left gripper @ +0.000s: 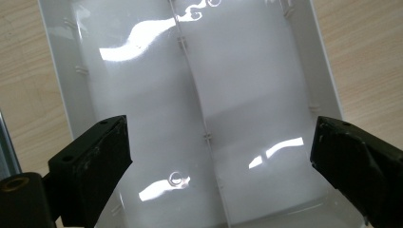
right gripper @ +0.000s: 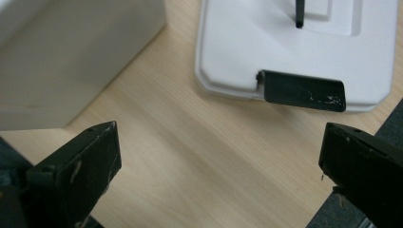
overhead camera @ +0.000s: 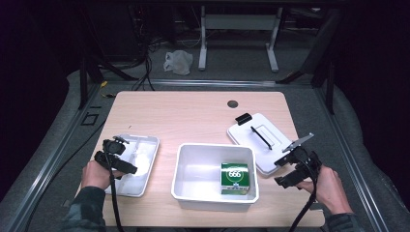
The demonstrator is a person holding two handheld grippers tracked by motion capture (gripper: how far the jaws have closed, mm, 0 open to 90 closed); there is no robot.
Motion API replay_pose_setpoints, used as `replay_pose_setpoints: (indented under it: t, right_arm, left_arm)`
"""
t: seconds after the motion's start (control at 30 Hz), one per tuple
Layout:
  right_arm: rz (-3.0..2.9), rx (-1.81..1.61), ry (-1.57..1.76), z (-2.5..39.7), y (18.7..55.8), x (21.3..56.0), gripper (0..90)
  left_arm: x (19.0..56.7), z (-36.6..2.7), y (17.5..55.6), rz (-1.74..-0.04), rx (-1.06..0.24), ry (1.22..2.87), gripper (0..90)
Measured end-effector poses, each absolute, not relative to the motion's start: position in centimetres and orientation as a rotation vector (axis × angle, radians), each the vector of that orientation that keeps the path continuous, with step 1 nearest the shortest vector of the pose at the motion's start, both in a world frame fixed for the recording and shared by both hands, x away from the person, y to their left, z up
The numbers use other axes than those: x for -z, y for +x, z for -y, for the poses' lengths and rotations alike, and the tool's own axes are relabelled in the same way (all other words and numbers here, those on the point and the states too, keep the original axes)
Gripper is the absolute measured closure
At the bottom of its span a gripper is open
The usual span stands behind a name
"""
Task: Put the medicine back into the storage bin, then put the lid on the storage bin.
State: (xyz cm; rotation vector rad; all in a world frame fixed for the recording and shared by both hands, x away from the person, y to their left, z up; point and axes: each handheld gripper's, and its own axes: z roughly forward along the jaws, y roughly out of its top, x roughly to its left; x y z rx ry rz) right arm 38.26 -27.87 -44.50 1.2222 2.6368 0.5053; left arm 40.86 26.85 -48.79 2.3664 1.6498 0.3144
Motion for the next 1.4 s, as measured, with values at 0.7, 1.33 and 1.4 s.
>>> replay_pose_setpoints:
  t: [0.7,1.33,1.4]
  right_arm:
    - [-2.68,-0.417,1.269,27.8,39.8,46.3,2.1]
    - [-2.702,-0.379,1.26,27.5,40.0,46.7,2.7]
    - [-2.7,-0.38,1.261,27.5,40.0,46.7,2.8]
  left_arm:
    - [51.0,-27.0,44.1,-1.739,-0.248,2.392,34.8]
    - [52.7,-27.0,45.4,-1.819,-0.171,2.38,78.4]
    - [52.7,-27.0,45.4,-1.82,-0.172,2.378,80.2]
